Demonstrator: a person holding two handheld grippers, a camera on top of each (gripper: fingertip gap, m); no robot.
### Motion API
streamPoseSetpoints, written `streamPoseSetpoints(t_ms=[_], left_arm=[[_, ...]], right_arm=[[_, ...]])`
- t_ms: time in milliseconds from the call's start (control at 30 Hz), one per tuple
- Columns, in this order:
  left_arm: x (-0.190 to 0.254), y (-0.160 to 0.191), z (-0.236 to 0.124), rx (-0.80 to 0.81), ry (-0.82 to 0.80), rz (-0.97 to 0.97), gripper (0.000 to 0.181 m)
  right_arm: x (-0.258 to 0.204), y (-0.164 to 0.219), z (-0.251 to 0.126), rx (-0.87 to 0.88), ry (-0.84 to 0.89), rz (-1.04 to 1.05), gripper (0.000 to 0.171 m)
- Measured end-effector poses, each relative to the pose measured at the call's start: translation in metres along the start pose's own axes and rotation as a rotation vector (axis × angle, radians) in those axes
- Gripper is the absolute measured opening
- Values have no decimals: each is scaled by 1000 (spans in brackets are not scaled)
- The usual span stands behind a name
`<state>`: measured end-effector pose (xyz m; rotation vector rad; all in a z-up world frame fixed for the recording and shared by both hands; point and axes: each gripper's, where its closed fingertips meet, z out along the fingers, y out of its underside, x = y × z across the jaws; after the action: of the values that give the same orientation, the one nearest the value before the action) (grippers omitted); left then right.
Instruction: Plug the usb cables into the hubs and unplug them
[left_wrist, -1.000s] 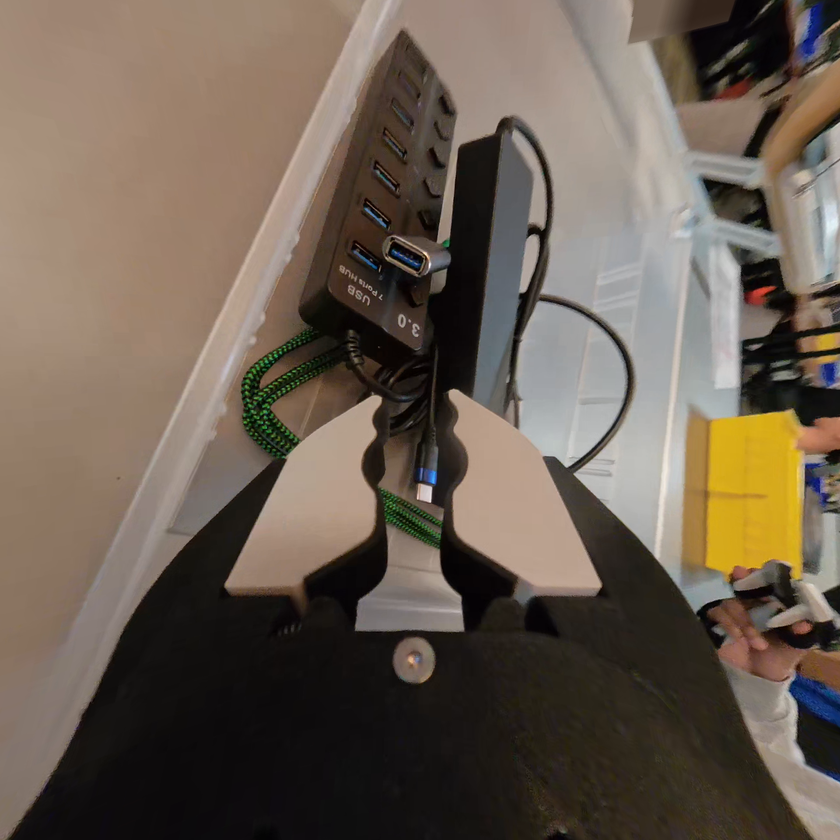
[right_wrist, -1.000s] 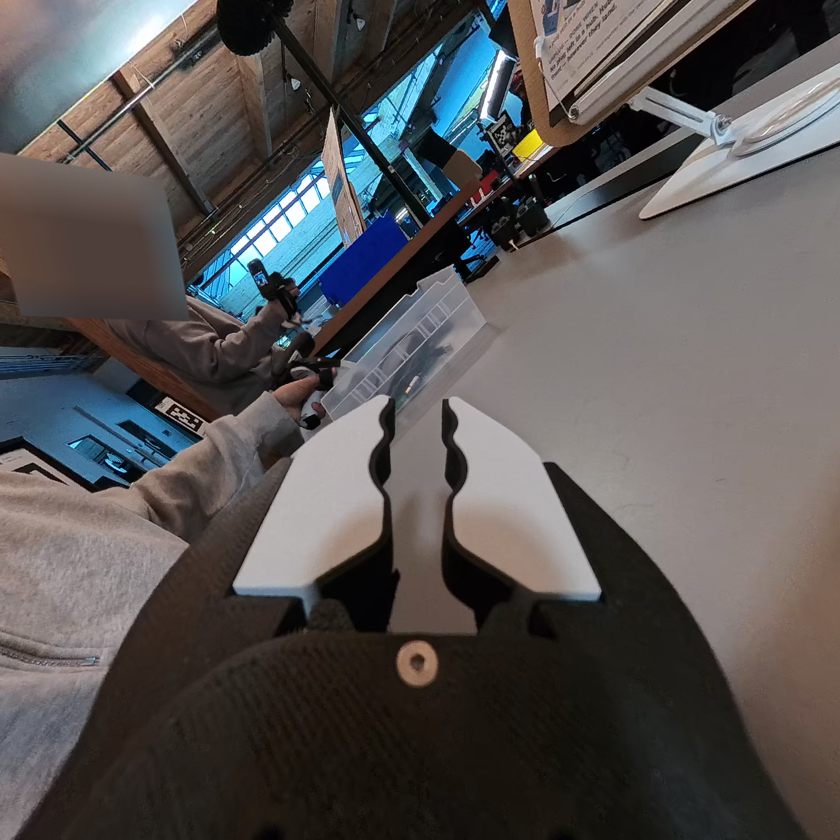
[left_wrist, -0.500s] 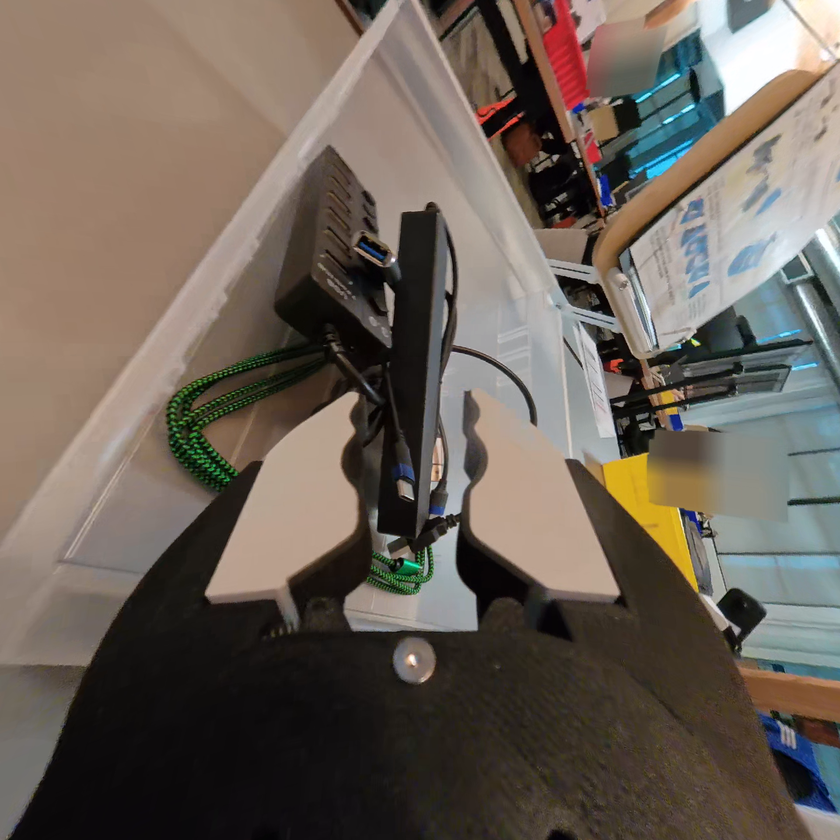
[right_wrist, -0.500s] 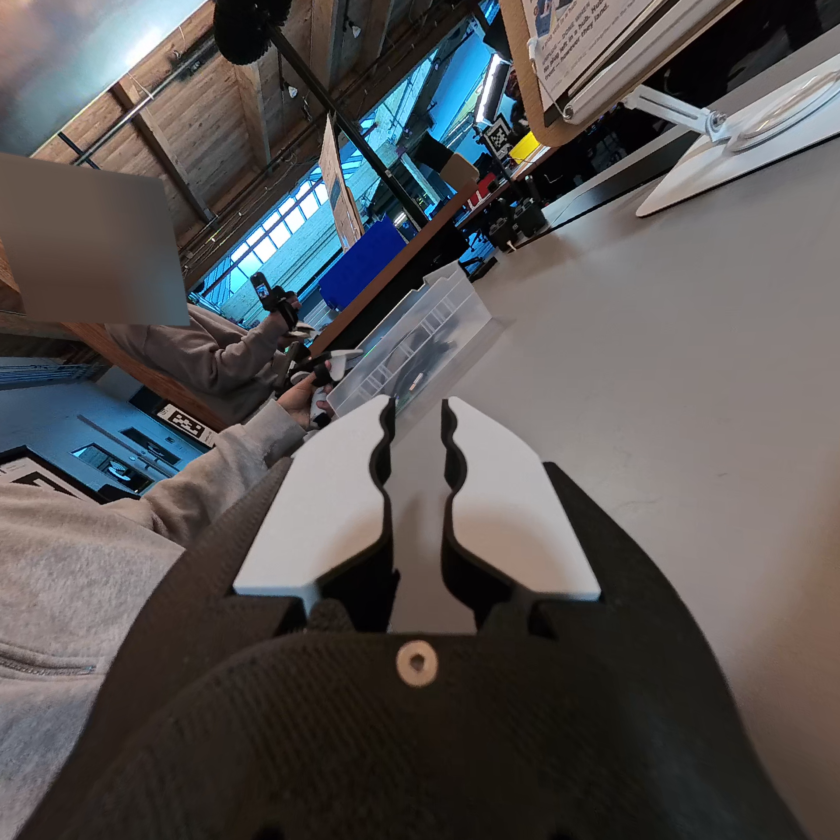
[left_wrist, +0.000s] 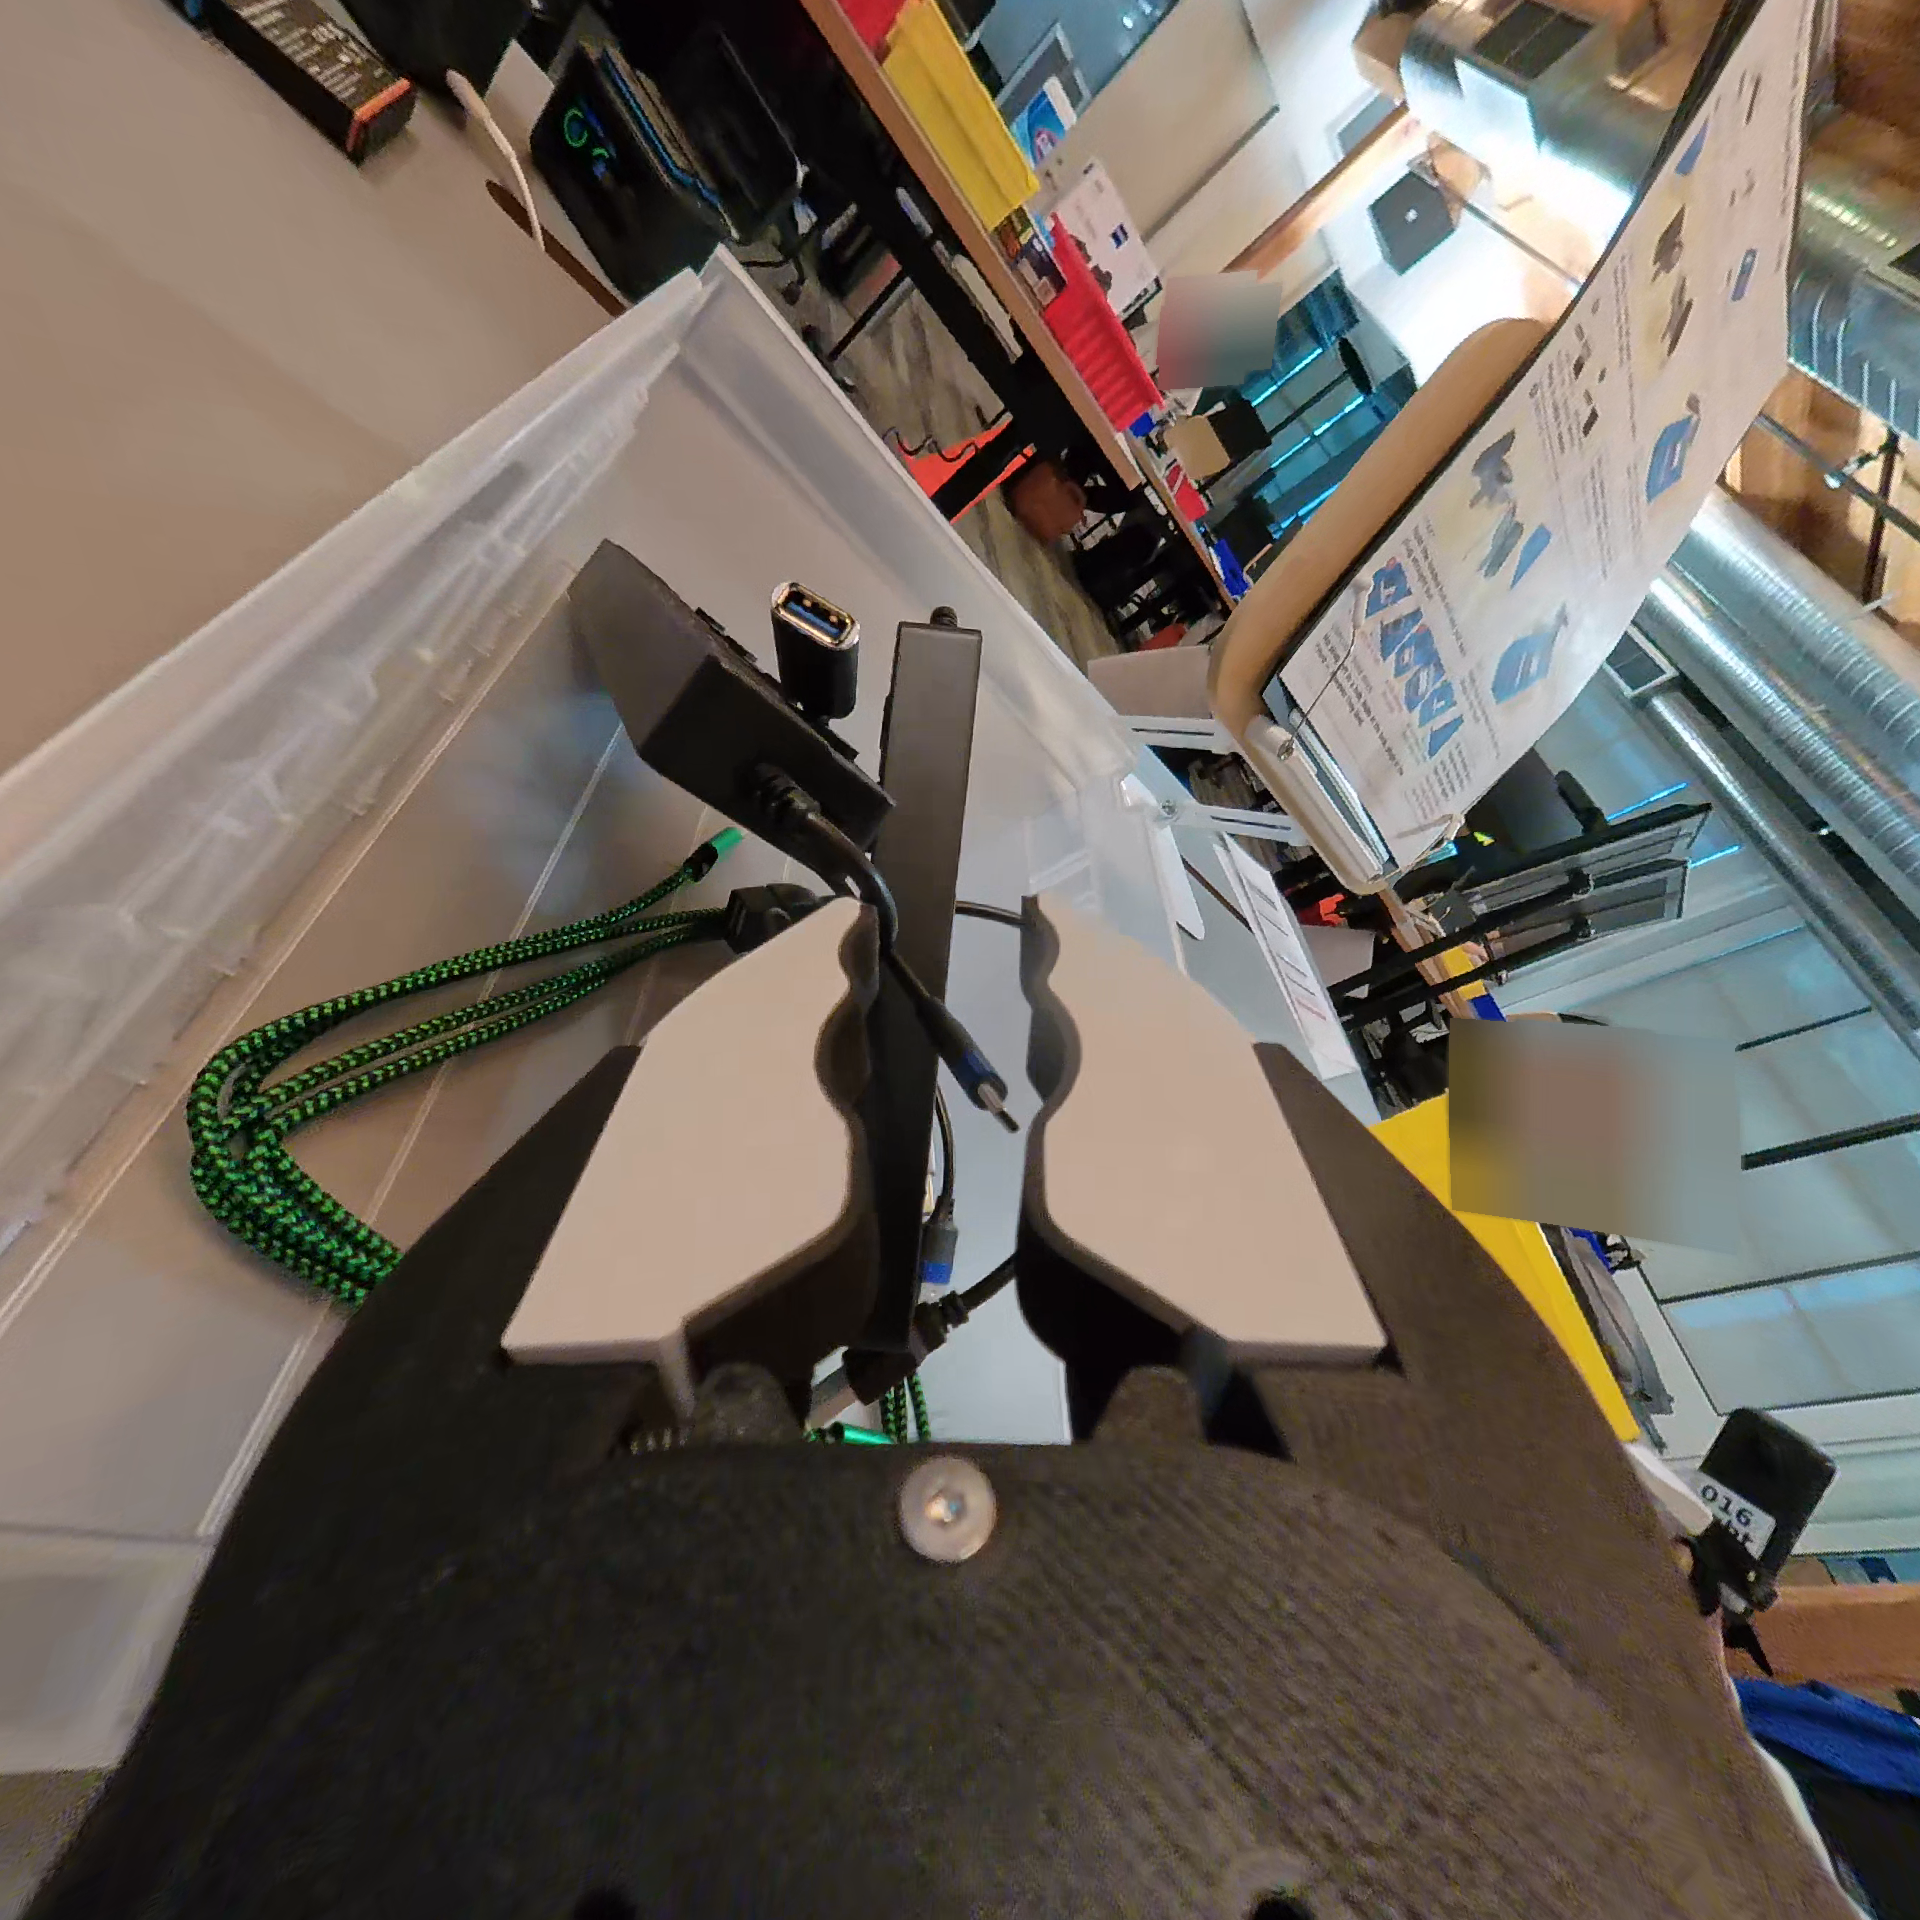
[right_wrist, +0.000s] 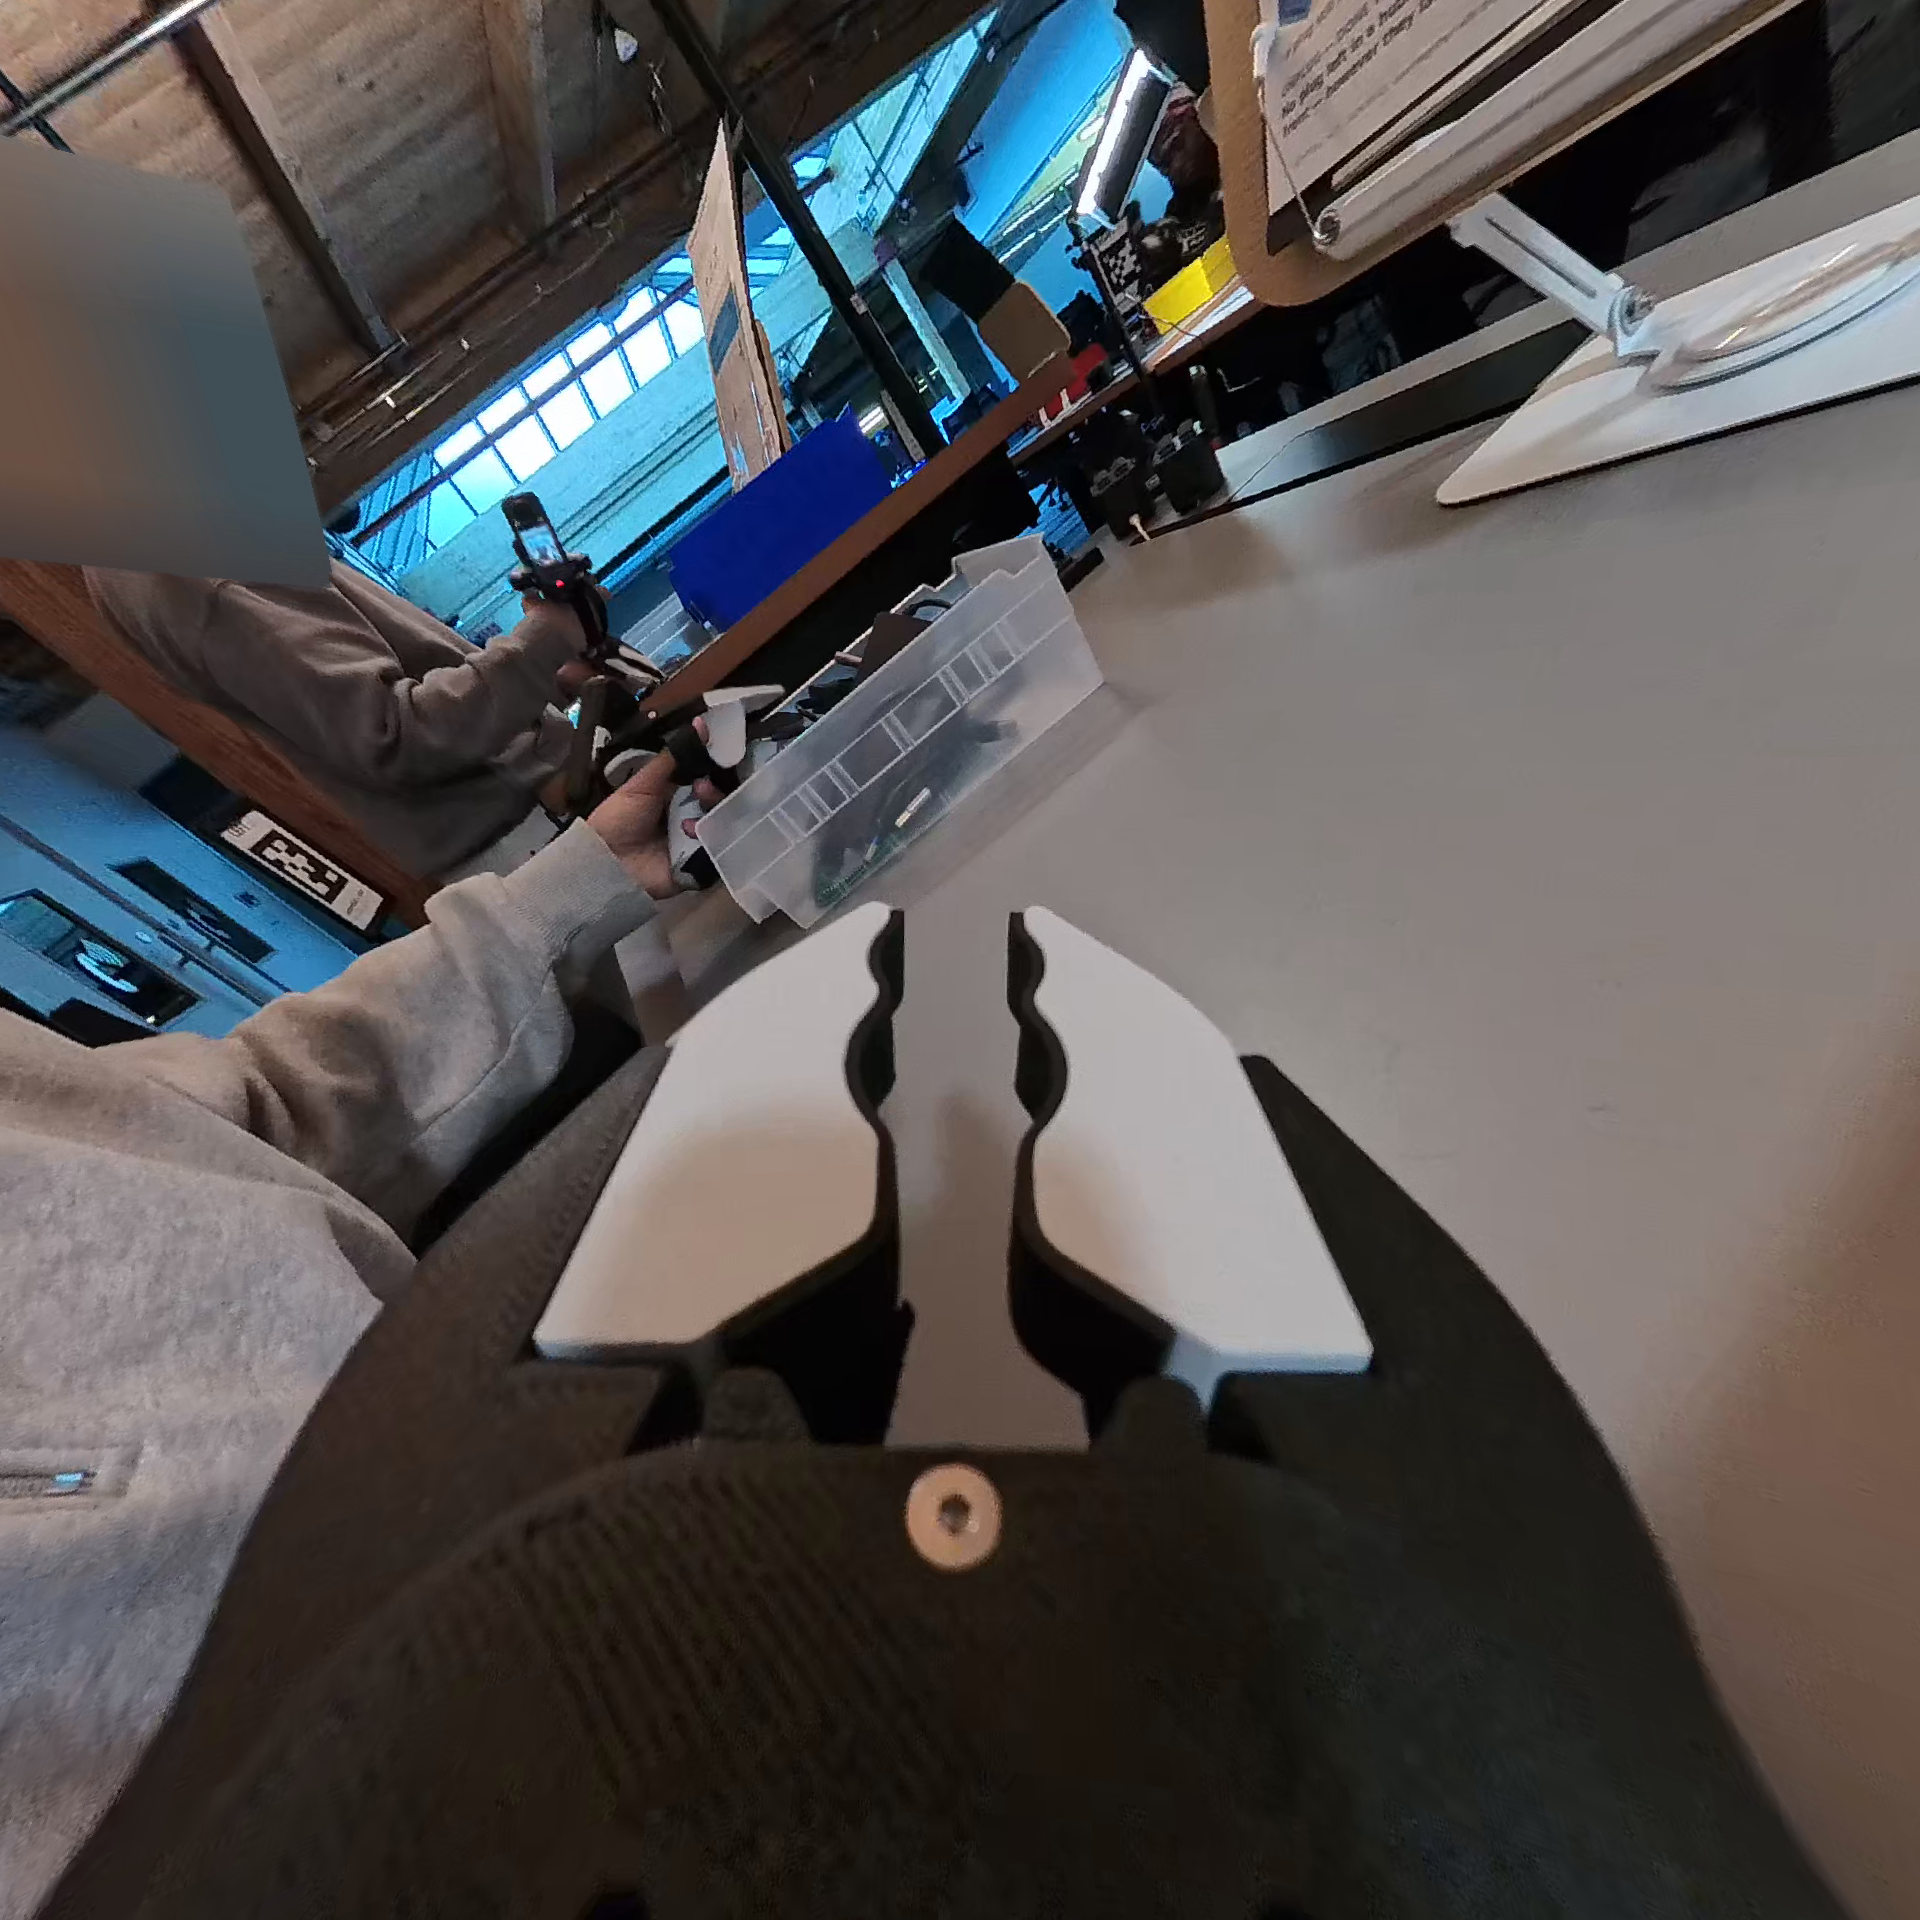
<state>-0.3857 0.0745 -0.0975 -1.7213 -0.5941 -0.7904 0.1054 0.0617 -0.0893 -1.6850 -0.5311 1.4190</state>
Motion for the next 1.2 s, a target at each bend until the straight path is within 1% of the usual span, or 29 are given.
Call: streamPoseSetpoints(t_ms=[167, 300, 367, 467, 600, 700, 833, 967, 1100, 1200], left_arm=[[2, -6, 7, 28, 52, -78, 35], [-2, -11, 9, 86, 91, -181, 32], [-8, -11, 11, 103, 58, -176, 30], [-30, -8, 10, 85, -118, -154, 14], [-37, -10, 11, 72, -240, -74, 11], [-36, -10, 14, 36, -309, 27, 15], [-37, -10, 17, 16, -321, 35, 18], [-47, -4, 17, -41, -336, -16, 28], [-44, -7, 14, -44, -325, 5, 18], [-37, -14, 12, -33, -334, 51, 18]], right_arm=[[5, -5, -4, 31, -6, 58, 19], [6, -5, -4, 36, -10, 73, 19], [6, -5, -4, 34, -10, 73, 19], [7, -6, -4, 36, -11, 82, 19], [9, -7, -5, 45, -12, 101, 19], [10, -8, -6, 48, -15, 110, 19], [10, -8, -7, 52, -19, 119, 19], [11, -10, -8, 59, -24, 132, 19], [11, -10, -8, 60, -23, 136, 20], [12, -10, -7, 60, -22, 138, 20]])
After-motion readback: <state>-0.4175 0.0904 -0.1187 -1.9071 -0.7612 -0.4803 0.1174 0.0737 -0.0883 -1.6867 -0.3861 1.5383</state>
